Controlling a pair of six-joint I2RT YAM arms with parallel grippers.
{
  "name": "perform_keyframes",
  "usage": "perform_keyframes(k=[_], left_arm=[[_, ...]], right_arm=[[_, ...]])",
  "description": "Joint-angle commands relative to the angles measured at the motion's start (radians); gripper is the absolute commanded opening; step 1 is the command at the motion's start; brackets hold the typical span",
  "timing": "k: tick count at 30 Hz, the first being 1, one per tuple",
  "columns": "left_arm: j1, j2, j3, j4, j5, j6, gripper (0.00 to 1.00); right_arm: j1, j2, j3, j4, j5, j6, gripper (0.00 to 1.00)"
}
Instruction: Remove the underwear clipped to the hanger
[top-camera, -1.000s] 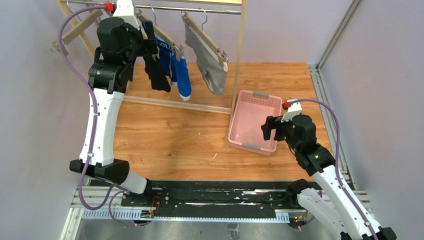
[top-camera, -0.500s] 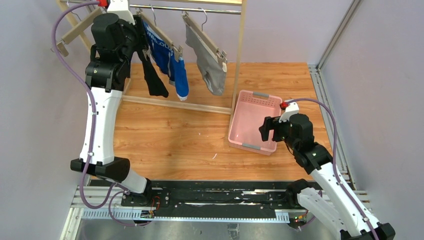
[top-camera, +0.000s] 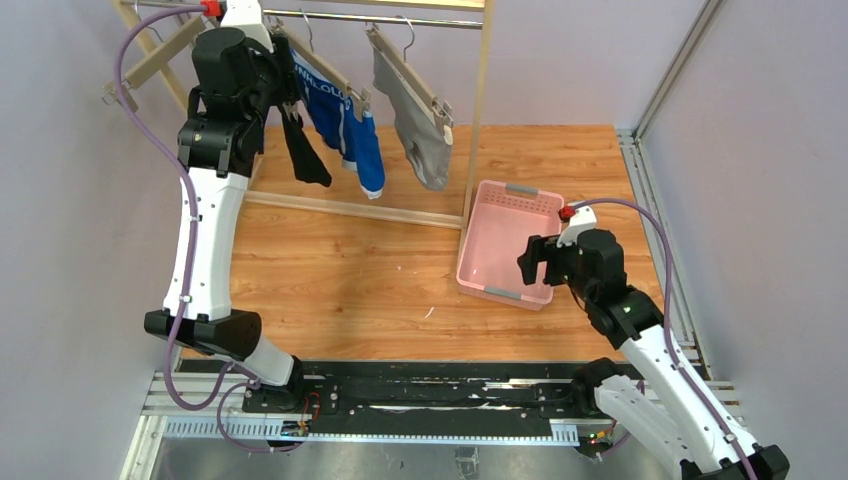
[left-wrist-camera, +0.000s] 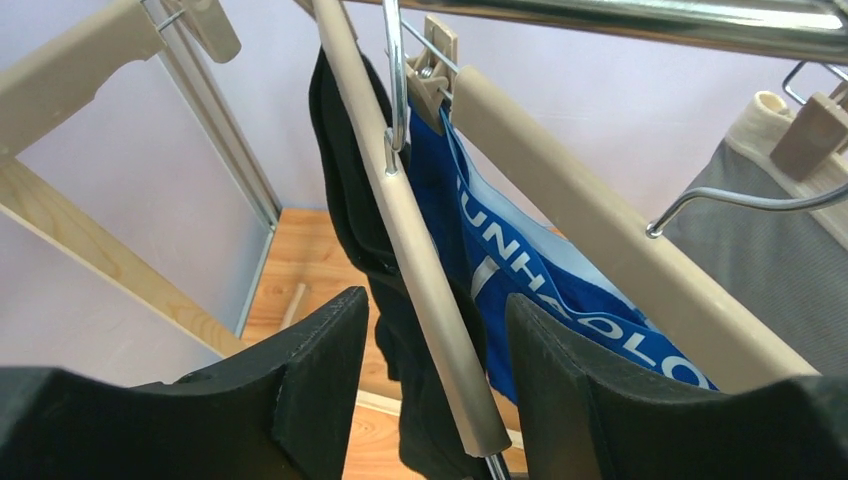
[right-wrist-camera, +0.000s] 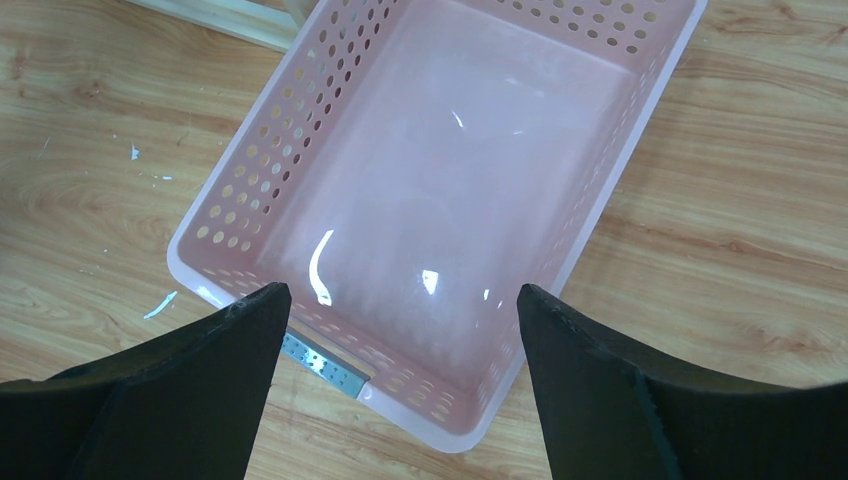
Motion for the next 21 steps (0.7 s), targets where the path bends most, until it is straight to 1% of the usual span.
perform_keyframes(k=[1,4,7,9,13,14,21], left_arm=[[0.012,-0.017,-0.029,0.028,-0.023,0.01,0.61],[0.014,-0.021,-0.042,0.033,-0.032,0.012,0.58],[0.017,-0.019,-0.044,0.034,-0.037,0.012,0.5],[0.019,-0.014,-0.044,0.034,-0.037,0.012,0.39],[0.02,-0.014,-0.044,0.036,-0.047,0.004,0.07],[0.02,-0.014,-0.045,0.038,-0.054,0.004,0.01],[0.022,-0.043,-0.054,0.073,-0.072,0.021,0.0]], right_arm=[[0.016,0.003,-0.021,0.007,0.002,0.012,0.86],[0.016,0.006,-0.026,0.004,0.007,0.012,0.86],[0.016,0.003,-0.031,-0.001,0.011,0.014,0.86],[0.016,0.0,-0.035,-0.002,0.013,0.017,0.86],[0.016,-0.002,-0.046,0.002,0.014,0.023,0.86],[0.016,-0.001,-0.049,0.005,0.011,0.024,0.86],[0.016,0.02,-0.076,0.024,-0.01,0.04,0.86]])
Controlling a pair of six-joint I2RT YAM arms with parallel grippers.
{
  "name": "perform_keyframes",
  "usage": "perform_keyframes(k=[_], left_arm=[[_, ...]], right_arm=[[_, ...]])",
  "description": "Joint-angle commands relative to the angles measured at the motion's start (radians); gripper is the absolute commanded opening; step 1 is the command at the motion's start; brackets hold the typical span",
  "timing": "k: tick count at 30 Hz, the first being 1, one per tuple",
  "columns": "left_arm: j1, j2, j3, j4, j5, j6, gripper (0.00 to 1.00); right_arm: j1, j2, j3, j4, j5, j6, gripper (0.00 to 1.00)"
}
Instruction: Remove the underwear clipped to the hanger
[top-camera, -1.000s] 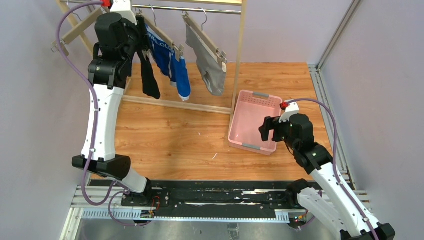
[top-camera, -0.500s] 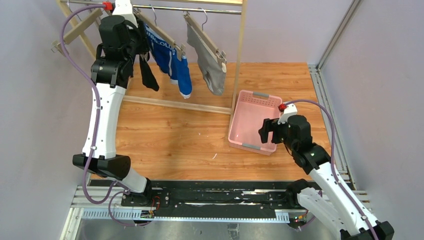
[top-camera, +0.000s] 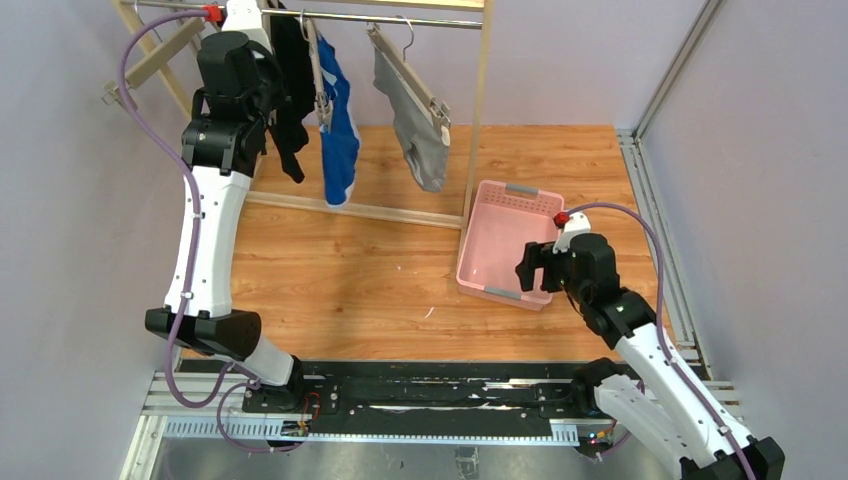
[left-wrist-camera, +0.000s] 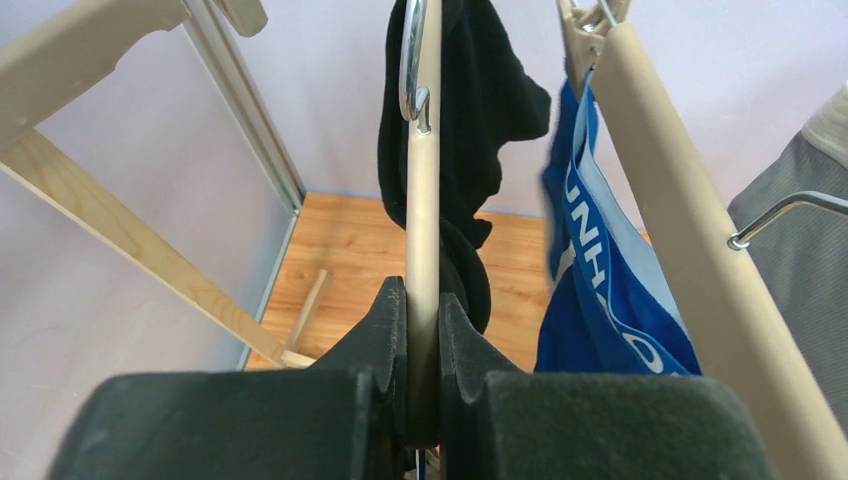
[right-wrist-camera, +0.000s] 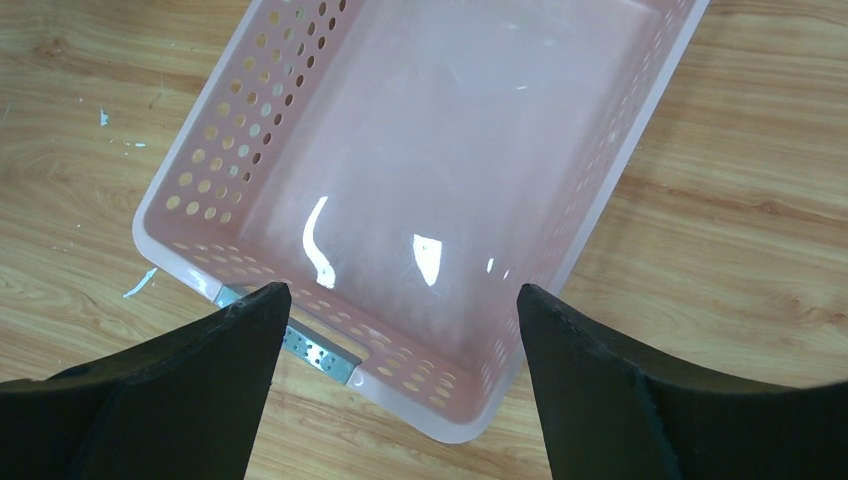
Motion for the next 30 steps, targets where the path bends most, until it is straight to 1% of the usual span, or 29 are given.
perform_keyframes(k=[1,9,14,20,25,30], left_arm=[[0.009,-0.049,-0.009,0.062,-0.021,0.022,0.0],[0.009,-0.127,-0.022,0.118,-0.056,0.063,0.0],[0.009,-0.167,-0.032,0.107,-0.054,0.08,0.0],[0.009,-0.221,-0.113,0.092,-0.042,0.082,0.0],[0.009,-0.271,-0.227,0.085,-0.04,0.094,0.0],[0.009,-0.277,-0.28,0.025,-0.062,0.104,0.0]], right_arm=[[0.016,0.01,-0.025,0.027,-0.012,0.025,0.86],[0.017,0.014,-0.061,0.062,-0.028,0.041,0.86],[0.017,0.017,-0.078,0.098,-0.035,0.042,0.86],[0.017,0.032,-0.079,0.137,-0.036,0.026,0.86],[0.017,0.046,-0.065,0.153,-0.039,0.018,0.86],[0.016,0.051,-0.06,0.161,-0.045,0.013,0.86]])
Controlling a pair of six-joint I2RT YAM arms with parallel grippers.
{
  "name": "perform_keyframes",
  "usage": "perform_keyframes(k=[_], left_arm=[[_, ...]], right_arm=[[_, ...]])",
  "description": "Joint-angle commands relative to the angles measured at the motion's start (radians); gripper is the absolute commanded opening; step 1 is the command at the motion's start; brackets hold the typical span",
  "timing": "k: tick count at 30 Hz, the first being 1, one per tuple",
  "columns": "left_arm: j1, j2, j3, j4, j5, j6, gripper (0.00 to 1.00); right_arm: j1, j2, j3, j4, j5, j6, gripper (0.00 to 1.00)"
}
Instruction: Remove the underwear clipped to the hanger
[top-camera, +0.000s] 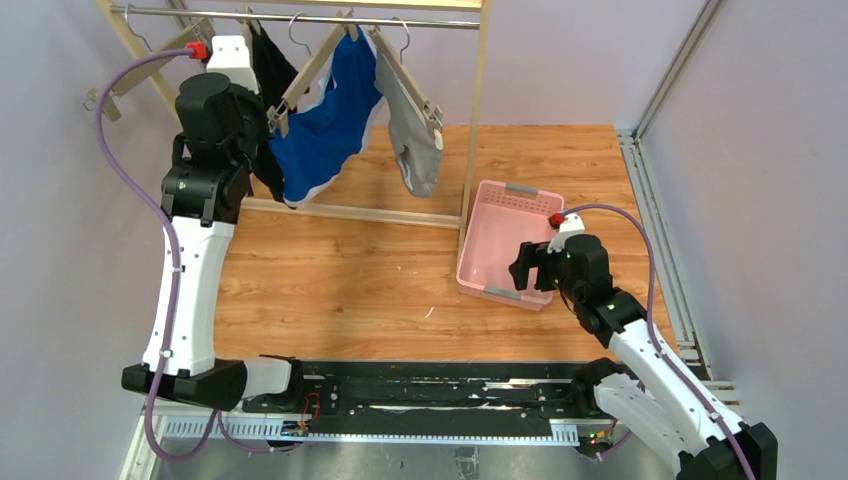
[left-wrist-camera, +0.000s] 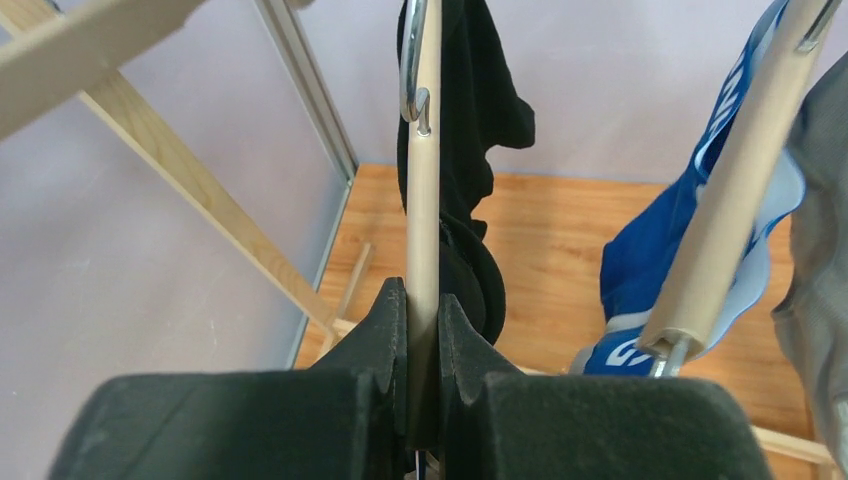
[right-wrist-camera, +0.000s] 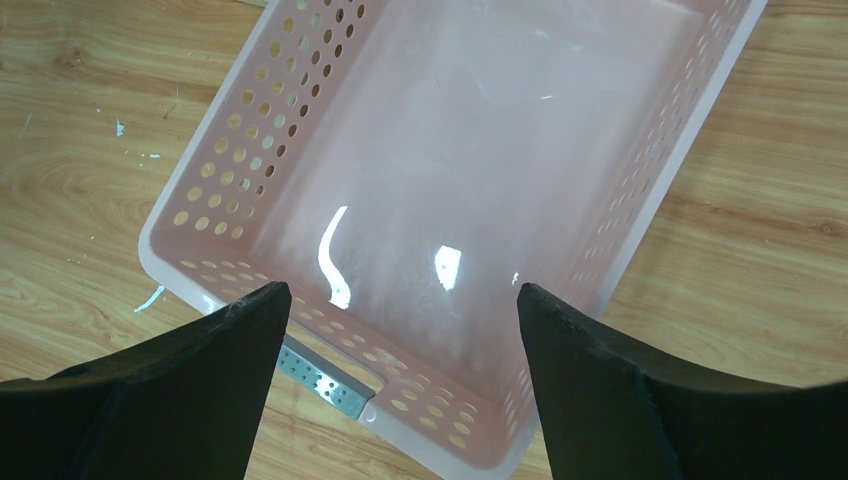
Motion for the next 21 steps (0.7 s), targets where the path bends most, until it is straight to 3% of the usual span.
perform_keyframes(k=[1,7,15,21], left_arm=[[0.008,-0.029,-0.043,0.003,-0.034,0.02,0.0],[0.008,-0.113,-0.161,-0.022,-0.095,0.012,0.0],[0.006,-0.296,-0.358,-0.223,-0.151,-0.038,0.0],[0.006,-0.479,-0.476,-0.343,-0.108,-0.06,0.0]], right_arm=[[0.017,0.001,0.007,0.032,-0.011,-0.019,0.86],[0.017,0.0,0.003,0.043,0.0,-0.031,0.86],[0.016,0.027,0.044,0.069,0.004,-0.049,0.86],[0.017,0.066,0.08,0.094,-0.008,-0.055,0.86]])
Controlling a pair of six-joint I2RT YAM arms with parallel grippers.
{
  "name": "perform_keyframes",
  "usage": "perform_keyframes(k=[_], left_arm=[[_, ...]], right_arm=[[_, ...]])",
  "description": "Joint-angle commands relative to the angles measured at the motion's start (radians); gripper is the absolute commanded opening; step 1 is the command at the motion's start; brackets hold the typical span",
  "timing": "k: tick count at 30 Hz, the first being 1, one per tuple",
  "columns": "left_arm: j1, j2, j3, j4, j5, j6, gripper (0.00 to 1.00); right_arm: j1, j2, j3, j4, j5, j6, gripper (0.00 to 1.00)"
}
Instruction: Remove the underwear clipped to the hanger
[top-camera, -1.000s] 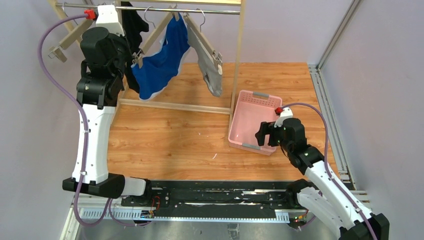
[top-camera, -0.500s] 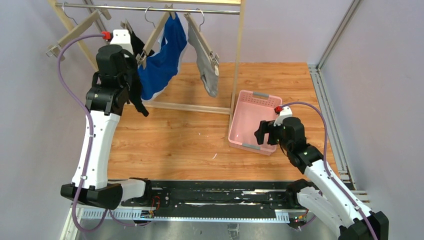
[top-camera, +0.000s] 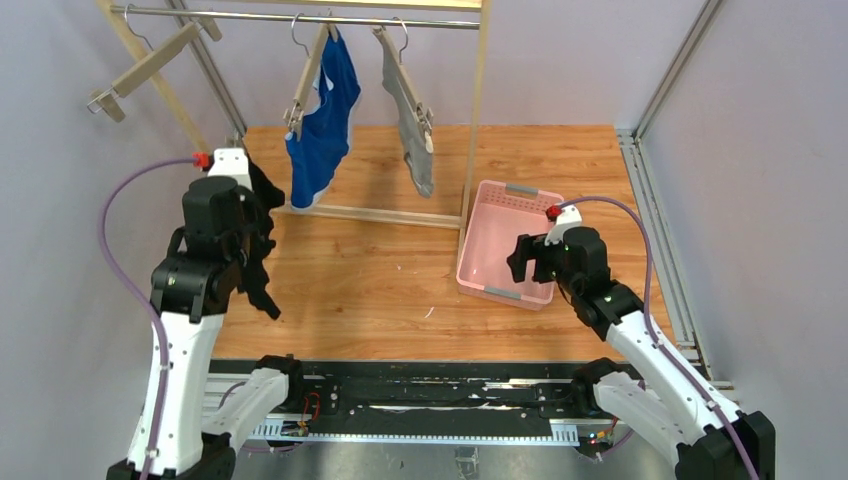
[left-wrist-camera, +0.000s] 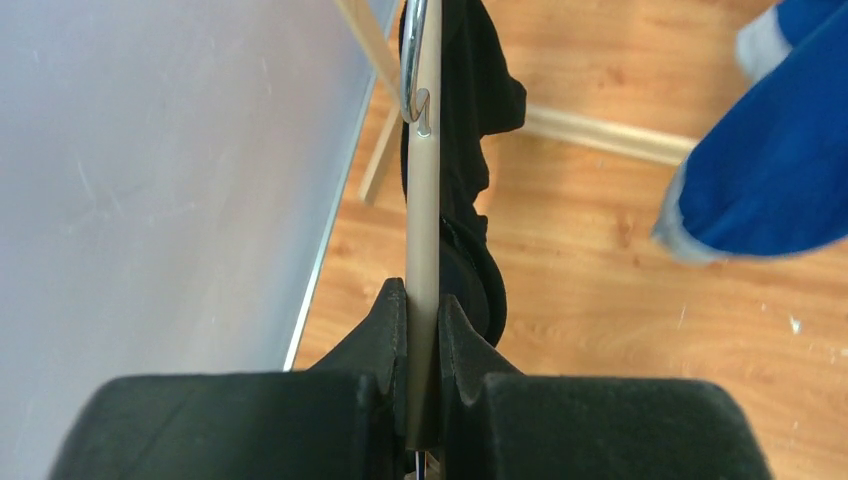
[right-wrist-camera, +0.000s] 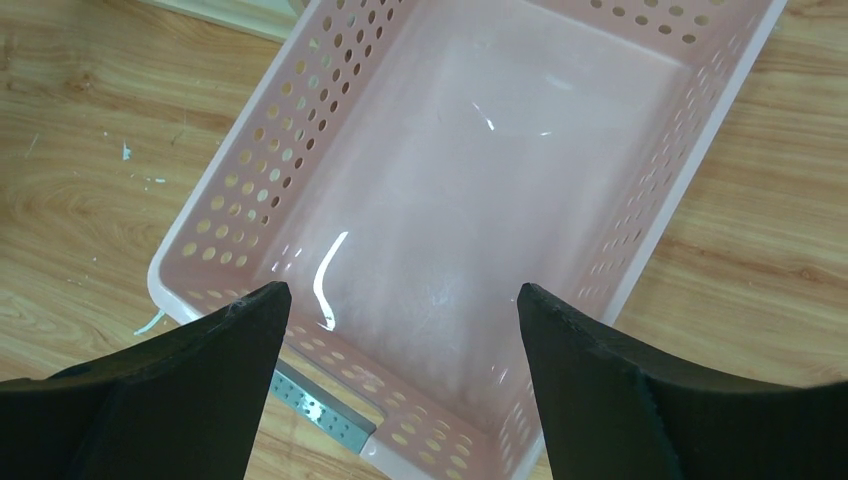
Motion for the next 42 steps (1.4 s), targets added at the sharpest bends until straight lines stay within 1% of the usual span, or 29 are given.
perform_keyframes(k=[1,4,8,12,14,18,22,27,32,35,39,40,42], left_arm=[[0.005,-0.108,-0.029,-0.1,0.04,-0.033,0.0],[0.005,-0.147,-0.043,-0.177,0.176,-0.044,0.0],[0.005,-0.163,-0.053,-0.267,0.408,-0.029,0.0],[0.005,-0.186,-0.034,-0.305,0.602,0.005,0.0],[0.005,-0.197,-0.008,-0.319,0.648,0.022,0.0],[0.005,-0.2,0.041,-0.344,0.686,0.021,0.0],[0.005,-0.185,0.042,-0.341,0.793,0.007,0.0],[0.001,-0.173,0.013,-0.343,0.843,0.023,0.0],[-0.046,-0.122,0.016,-0.341,0.862,0.049,0.0],[-0.117,-0.055,0.02,-0.338,0.831,0.061,0.0],[-0.311,0.076,0.066,-0.333,0.756,0.087,0.0],[-0.334,0.105,0.105,-0.333,0.746,0.101,0.0],[-0.343,0.157,0.174,-0.327,0.751,0.13,0.0]], right_arm=[[0.016,0.026,0.057,0.045,-0.009,-0.028,0.86],[0.017,0.051,0.082,0.045,-0.011,-0.033,0.86],[0.017,0.075,0.112,0.039,-0.027,-0.032,0.86],[0.017,0.078,0.127,0.036,-0.026,-0.03,0.86],[0.017,0.076,0.133,0.034,-0.025,-0.028,0.86],[0.015,0.078,0.154,0.014,-0.012,-0.035,0.86],[0.017,0.074,0.173,-0.007,-0.003,-0.046,0.86],[0.016,0.073,0.197,-0.005,0.026,-0.056,0.86],[0.015,0.12,0.253,-0.011,0.025,-0.068,0.86],[0.015,0.15,0.282,-0.003,0.021,-0.074,0.87],[0.014,0.191,0.324,0.007,-0.016,-0.093,0.87],[0.012,0.199,0.334,0.004,-0.031,-0.098,0.87],[0.012,0.209,0.352,-0.004,-0.074,-0.104,0.86]])
